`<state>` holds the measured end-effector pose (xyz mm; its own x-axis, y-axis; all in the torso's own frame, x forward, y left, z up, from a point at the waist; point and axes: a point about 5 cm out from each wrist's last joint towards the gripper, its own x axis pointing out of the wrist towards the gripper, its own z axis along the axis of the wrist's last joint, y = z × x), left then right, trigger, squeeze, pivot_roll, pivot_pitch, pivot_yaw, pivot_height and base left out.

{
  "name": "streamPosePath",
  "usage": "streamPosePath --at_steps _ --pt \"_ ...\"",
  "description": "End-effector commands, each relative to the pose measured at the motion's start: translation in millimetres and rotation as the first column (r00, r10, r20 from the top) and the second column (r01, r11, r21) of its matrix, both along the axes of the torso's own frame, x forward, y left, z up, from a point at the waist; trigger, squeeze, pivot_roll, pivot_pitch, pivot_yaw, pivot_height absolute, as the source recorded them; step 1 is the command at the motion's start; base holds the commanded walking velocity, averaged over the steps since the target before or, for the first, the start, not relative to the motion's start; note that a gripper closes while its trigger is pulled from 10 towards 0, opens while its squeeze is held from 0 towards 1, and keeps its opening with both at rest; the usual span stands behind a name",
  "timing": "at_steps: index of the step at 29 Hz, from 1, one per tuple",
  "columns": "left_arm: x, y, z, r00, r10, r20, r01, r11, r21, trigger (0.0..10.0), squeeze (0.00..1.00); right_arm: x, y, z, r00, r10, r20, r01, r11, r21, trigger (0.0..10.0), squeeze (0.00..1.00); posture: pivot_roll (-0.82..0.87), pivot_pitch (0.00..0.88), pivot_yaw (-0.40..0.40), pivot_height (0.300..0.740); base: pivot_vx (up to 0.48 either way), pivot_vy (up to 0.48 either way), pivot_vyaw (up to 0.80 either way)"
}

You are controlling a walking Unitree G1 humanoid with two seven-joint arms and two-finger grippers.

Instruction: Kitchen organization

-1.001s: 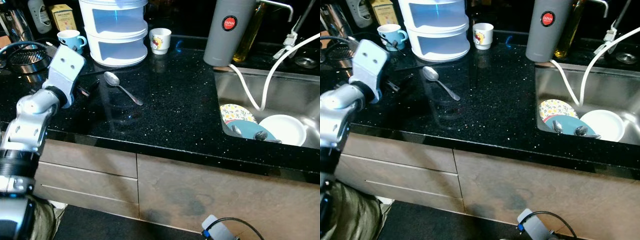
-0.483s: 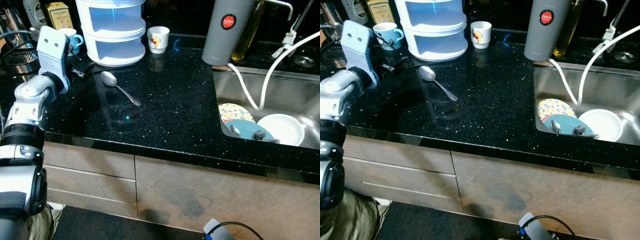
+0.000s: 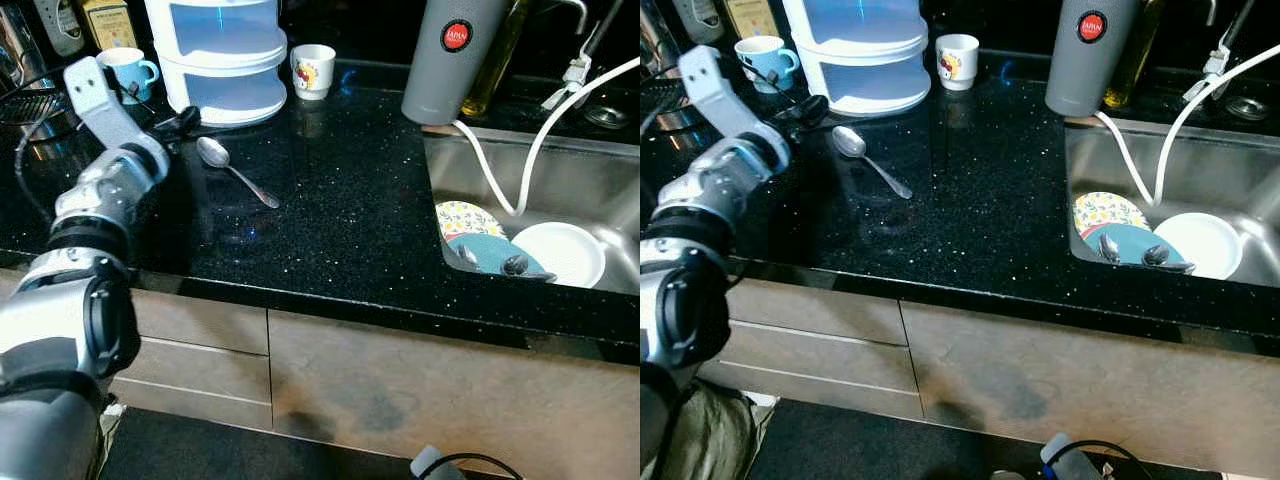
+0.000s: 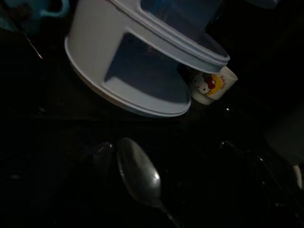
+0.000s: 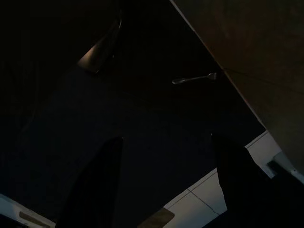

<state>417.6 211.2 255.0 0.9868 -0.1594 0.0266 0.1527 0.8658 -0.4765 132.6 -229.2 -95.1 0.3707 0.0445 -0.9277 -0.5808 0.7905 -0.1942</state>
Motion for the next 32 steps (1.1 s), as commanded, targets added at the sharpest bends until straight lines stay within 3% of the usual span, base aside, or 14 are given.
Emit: streamPosePath --at_steps 1,6,8,13,24,32 --pt "5.1 -22.3 0 0.996 -0.007 -0.092 0.003 0.999 -0.041 10.0 0.0 -4.8 -1.3 -1 1.0 0.0 -0.011 0.0 1.0 0.001 10.0 0.0 -0.06 0.084 -0.002 0.74 0.0 0.0 0.0" --pt "7.5 -35.8 3 0.99 -0.01 -0.141 0.006 1.0 -0.025 10.0 0.0 -5.4 -0.9 -1 1.0 0.001 -0.012 -0.001 1.0 0.002 10.0 0.0 -0.06 0.083 -0.001 0.74 0.0 0.0 0.0" --pt "9.4 -54.7 11 0.973 0.0 -0.231 0.008 0.999 0.032 10.0 0.0 -5.5 0.1 -2 1.0 0.002 -0.012 -0.002 1.0 0.002 10.0 0.0 -0.05 0.078 0.003 0.74 0.0 0.0 0.0" --pt "9.5 -69.5 22 0.958 0.01 -0.287 0.005 0.999 0.049 10.0 0.0 -4.6 1.3 -2 1.0 0.003 -0.009 -0.003 1.0 0.0 10.0 0.0 -0.04 0.067 0.01 0.74 0.0 0.0 0.0" --pt "6.5 -69.5 1 0.892 0.139 -0.43 -0.113 0.99 0.085 10.0 0.0 -2.9 2.7 -2 1.0 0.001 -0.001 -0.001 1.0 -0.004 10.0 0.0 -0.04 0.064 0.022 0.74 0.0 0.0 0.0" --pt "3.6 -69.2 -14 0.86 0.156 -0.486 -0.121 0.987 0.101 10.0 0.0 -1.6 3.1 -1 1.0 0.007 0.004 -0.007 1.0 -0.009 10.0 0.0 -0.04 0.065 0.026 0.74 0.0 0.0 0.0"
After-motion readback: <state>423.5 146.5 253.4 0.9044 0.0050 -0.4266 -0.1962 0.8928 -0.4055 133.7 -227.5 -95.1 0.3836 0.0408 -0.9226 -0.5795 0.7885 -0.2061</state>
